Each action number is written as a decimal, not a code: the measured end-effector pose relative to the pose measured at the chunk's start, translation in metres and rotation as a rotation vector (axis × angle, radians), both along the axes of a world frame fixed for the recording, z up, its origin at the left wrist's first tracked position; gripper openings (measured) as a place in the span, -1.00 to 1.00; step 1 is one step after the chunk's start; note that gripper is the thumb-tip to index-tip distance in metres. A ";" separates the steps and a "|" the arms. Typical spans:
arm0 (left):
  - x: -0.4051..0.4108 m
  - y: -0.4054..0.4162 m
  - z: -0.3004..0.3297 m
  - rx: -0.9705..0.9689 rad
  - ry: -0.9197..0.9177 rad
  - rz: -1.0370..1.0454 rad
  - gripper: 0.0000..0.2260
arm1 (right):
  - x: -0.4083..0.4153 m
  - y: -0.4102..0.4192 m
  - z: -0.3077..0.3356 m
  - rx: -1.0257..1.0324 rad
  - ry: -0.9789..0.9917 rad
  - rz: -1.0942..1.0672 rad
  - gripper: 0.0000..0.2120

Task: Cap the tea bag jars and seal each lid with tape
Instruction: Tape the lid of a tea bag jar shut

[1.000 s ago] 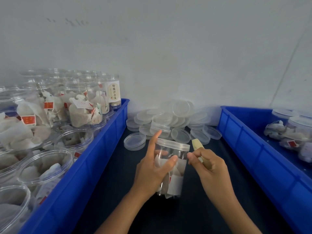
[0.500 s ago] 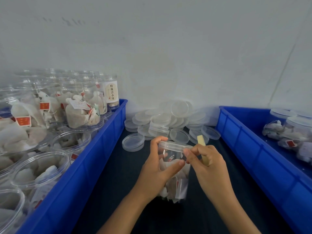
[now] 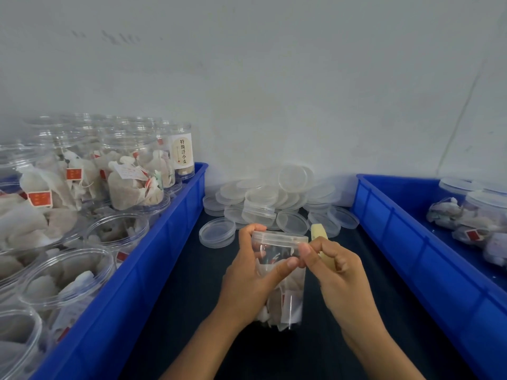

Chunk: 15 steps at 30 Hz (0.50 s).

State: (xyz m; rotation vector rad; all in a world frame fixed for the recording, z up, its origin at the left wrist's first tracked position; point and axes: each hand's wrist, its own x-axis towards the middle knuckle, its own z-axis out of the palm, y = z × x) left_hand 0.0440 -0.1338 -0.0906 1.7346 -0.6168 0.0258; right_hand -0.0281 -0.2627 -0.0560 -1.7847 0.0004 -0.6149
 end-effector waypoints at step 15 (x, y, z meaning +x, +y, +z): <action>-0.007 -0.003 0.004 -0.042 -0.008 -0.035 -0.40 | 0.001 0.004 0.003 -0.093 0.035 -0.092 -0.85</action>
